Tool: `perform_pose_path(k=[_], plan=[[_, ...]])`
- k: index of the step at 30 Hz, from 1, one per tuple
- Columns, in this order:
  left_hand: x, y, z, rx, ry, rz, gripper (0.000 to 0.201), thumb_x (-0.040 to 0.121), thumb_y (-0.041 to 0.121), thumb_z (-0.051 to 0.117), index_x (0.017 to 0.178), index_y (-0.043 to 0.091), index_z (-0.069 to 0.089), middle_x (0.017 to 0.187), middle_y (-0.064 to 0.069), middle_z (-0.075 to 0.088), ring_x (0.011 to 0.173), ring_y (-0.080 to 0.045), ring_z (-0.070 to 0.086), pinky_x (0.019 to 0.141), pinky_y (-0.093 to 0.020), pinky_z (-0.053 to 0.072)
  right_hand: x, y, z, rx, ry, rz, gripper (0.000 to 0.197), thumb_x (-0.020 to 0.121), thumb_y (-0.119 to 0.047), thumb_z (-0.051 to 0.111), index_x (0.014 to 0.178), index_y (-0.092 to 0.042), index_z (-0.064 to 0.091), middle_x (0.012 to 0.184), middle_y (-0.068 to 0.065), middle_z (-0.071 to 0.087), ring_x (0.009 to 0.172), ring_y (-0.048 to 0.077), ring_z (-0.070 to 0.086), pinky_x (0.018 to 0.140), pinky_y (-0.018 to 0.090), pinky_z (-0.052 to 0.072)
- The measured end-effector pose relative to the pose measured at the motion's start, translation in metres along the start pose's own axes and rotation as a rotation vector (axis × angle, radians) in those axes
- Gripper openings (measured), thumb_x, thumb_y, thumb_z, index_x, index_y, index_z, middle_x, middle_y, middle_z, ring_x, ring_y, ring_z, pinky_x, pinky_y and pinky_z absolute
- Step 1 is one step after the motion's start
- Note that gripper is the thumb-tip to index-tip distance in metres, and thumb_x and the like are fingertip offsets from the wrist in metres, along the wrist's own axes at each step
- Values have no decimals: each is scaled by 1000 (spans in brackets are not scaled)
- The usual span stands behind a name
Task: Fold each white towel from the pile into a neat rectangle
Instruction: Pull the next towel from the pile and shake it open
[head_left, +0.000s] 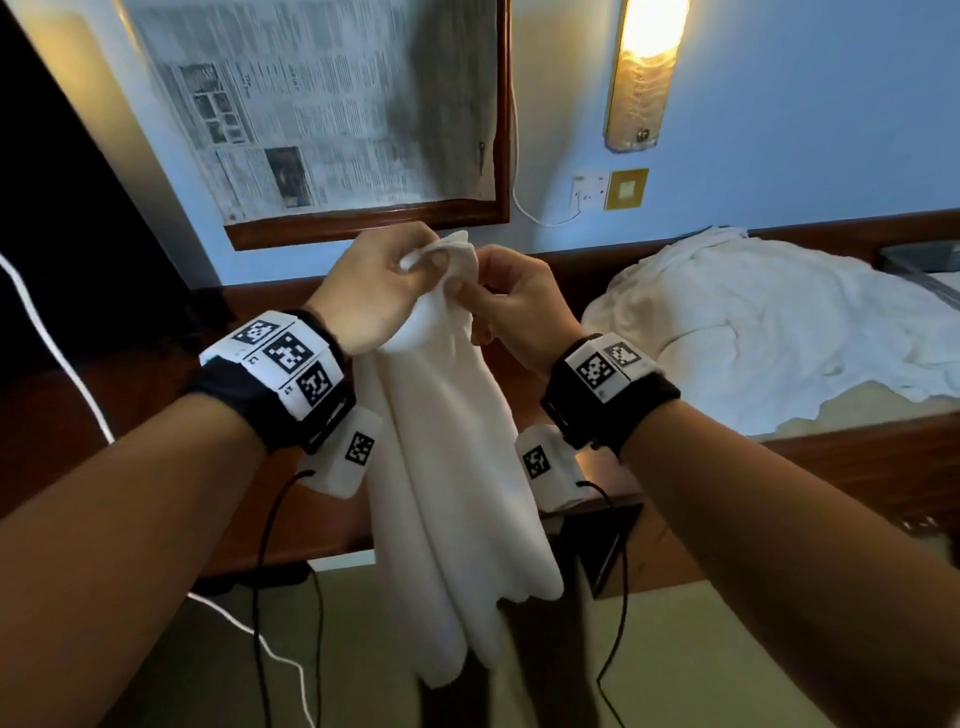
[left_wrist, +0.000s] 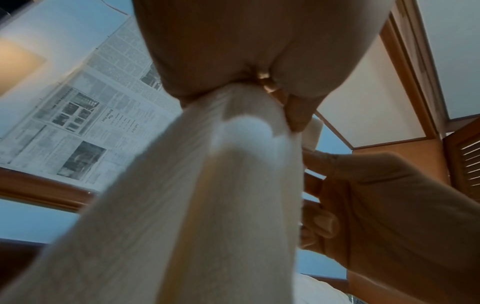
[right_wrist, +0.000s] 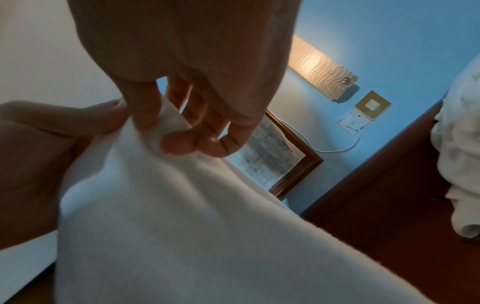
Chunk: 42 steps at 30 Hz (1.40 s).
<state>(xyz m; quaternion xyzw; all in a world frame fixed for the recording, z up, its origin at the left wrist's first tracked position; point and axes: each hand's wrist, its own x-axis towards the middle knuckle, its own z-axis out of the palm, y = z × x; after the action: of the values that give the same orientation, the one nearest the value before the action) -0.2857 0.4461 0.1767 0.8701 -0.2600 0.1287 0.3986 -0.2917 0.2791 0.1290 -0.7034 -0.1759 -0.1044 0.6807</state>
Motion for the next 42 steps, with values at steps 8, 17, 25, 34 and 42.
perform_pose_path(k=[8, 17, 25, 34, 42], plan=[[-2, -26, -31, -10, 103, -54, 24, 102, 22, 55, 79, 20, 60, 67, 4, 45, 57, -2, 40, 53, -14, 31, -63, 56, -11, -249, -272, 436, 19, 94, -20, 67, 101, -2, 69, 64, -10, 66, 48, 1, 54, 47, 16, 41], [-8, -70, -86, -4, 255, -109, 36, 94, 36, 55, 67, 16, 44, 58, 9, 36, 51, -7, 30, 52, -30, 22, -178, 178, -98, -946, -263, 932, 10, 92, -25, 68, 92, -17, 74, 77, 1, 63, 61, 12, 57, 60, 22, 42], [-17, -75, -72, -239, 172, -129, 33, 98, 24, 59, 66, 26, 57, 44, 17, 36, 36, 1, 28, 36, -14, 20, -185, 182, -142, -1180, -62, 1020, 21, 87, -19, 64, 106, -16, 71, 112, 9, 71, 104, 30, 66, 83, 30, 50], [-16, -29, 28, -26, -254, -62, 13, 98, 18, 62, 93, 11, 72, 79, -1, 67, 69, -3, 54, 66, -19, 44, -43, 59, -41, -299, -183, 188, 54, 83, -10, 71, 134, -15, 56, 128, 2, 62, 116, 17, 61, 99, 34, 51], [-11, -25, 45, -71, -59, -71, 28, 88, 38, 62, 78, 13, 70, 74, -16, 66, 65, -13, 54, 61, -31, 42, -8, 23, -39, -277, -105, -56, 9, 94, -7, 65, 97, -2, 71, 82, -4, 69, 73, -2, 60, 72, 14, 47]])
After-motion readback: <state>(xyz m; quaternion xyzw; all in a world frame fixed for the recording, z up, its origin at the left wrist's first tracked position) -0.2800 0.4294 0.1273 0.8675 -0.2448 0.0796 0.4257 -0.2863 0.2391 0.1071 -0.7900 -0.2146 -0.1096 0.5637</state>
